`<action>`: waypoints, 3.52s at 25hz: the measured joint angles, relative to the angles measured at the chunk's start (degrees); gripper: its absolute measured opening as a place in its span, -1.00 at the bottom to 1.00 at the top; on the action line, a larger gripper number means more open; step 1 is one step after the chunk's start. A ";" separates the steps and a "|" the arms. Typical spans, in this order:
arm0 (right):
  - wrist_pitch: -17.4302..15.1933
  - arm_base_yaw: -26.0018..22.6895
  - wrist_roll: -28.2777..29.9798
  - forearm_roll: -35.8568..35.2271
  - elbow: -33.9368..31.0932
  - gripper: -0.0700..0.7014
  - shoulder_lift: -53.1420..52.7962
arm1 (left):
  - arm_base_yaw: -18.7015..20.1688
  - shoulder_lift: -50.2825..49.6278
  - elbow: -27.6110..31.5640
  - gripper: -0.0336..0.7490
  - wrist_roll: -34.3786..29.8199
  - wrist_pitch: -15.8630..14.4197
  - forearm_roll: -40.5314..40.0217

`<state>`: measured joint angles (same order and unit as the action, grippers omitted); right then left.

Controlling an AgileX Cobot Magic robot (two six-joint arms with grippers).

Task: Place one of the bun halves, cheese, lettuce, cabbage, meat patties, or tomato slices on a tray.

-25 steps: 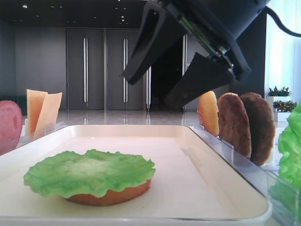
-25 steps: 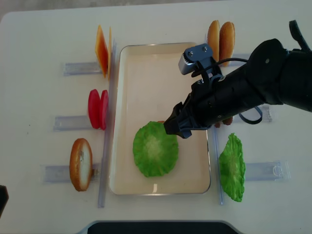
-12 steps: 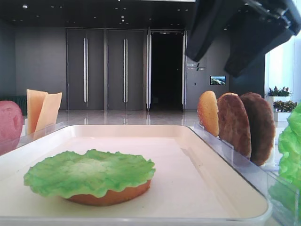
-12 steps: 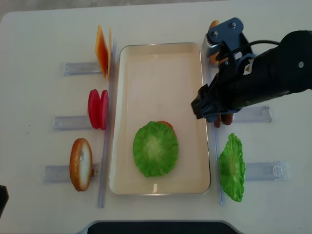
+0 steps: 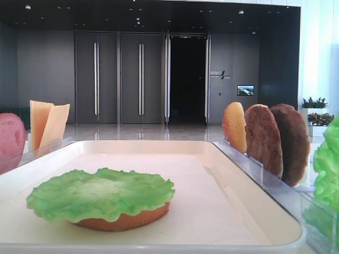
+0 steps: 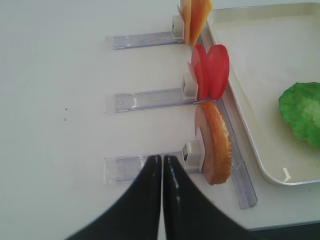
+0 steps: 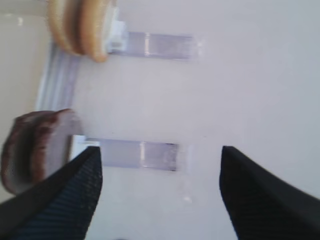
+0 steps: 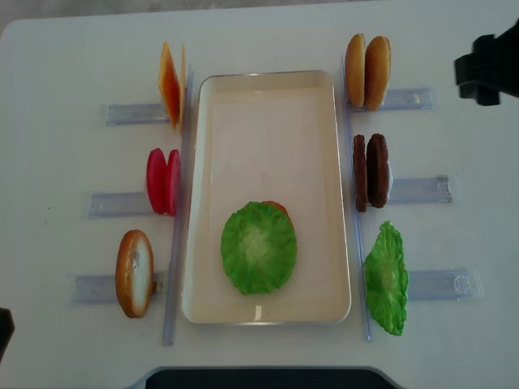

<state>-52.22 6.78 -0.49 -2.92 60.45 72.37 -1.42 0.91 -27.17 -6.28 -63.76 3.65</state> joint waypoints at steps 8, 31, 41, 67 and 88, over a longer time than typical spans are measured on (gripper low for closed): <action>-2.05 -9.70 1.28 2.02 0.04 0.48 -7.48 | 0.00 0.00 0.00 -0.91 0.00 0.00 0.00; -5.88 -9.77 -0.21 9.83 -8.10 0.48 -50.00 | 0.00 0.00 0.00 -0.91 0.00 0.00 0.01; -11.18 -9.77 -3.36 9.94 -20.03 0.46 -63.86 | 0.00 0.00 0.00 -0.92 -0.05 0.00 0.01; -16.55 -9.77 -7.54 6.45 -30.18 0.44 -72.82 | 0.00 0.00 0.00 -0.92 -0.05 0.00 0.01; -13.04 -9.77 -5.49 5.70 -31.90 0.43 -72.82 | 0.00 0.00 0.00 -0.92 -0.05 0.00 0.01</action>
<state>-65.26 -2.99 -5.98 2.78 28.55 -0.45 -1.42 0.91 -27.17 -6.32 -63.76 3.66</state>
